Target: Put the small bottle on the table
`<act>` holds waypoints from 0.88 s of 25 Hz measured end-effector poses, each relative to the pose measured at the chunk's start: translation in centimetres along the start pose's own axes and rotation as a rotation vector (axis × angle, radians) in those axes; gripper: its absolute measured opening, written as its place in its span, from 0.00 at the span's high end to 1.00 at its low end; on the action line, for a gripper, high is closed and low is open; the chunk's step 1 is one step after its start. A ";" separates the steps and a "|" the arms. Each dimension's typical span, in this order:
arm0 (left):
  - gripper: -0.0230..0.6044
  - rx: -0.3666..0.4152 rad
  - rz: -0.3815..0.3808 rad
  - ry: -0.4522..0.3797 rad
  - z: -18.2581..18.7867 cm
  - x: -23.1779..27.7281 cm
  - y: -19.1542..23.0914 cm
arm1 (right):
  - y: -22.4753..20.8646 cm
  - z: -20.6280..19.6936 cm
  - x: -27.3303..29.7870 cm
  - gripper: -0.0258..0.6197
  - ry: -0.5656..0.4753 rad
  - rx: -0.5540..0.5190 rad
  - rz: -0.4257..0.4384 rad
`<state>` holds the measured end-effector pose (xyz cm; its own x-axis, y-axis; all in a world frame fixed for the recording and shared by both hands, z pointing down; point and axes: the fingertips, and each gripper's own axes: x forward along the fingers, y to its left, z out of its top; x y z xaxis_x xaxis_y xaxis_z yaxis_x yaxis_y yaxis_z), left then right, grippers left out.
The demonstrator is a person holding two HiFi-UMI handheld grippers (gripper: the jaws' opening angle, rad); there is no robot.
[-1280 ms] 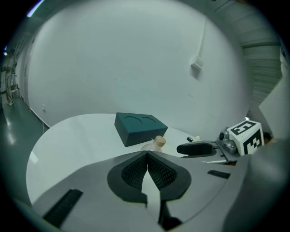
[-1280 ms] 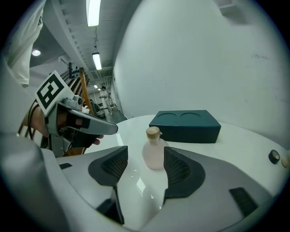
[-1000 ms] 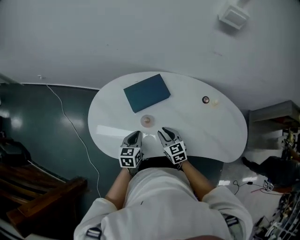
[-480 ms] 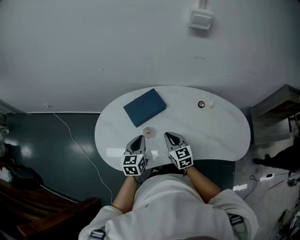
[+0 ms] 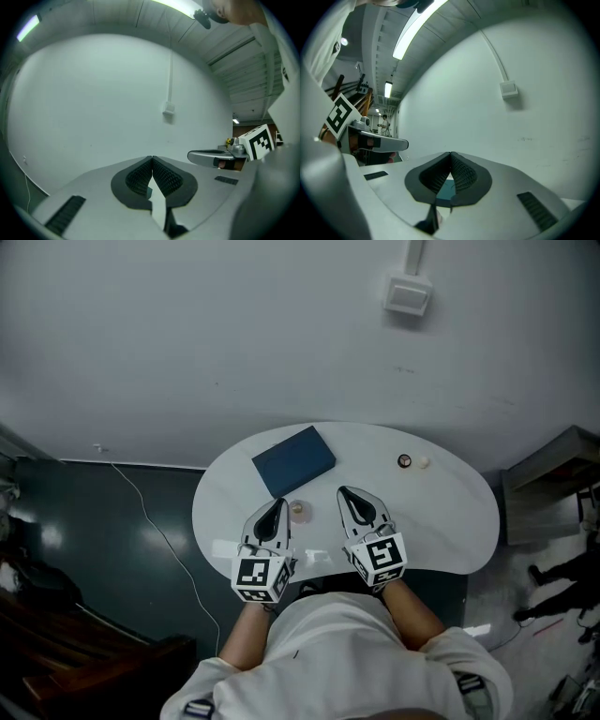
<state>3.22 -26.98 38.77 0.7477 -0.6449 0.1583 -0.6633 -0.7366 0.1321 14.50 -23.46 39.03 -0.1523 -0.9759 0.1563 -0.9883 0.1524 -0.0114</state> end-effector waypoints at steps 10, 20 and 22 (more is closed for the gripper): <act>0.93 0.018 0.049 -0.057 2.7 -0.6 0.9 | -0.3 3.4 0.0 0.96 -0.075 -0.042 -0.014; 0.93 0.016 0.069 -0.056 2.3 -0.9 2.0 | -1.2 3.7 0.5 0.96 -0.071 -0.093 -0.034; 0.93 0.009 0.074 -0.054 2.1 -1.2 2.3 | -1.5 3.5 0.4 0.96 -0.062 -0.093 -0.047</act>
<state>0.86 -28.39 36.81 0.6971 -0.7079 0.1141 -0.7170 -0.6879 0.1127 15.87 -24.67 35.64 -0.1088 -0.9897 0.0933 -0.9894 0.1169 0.0863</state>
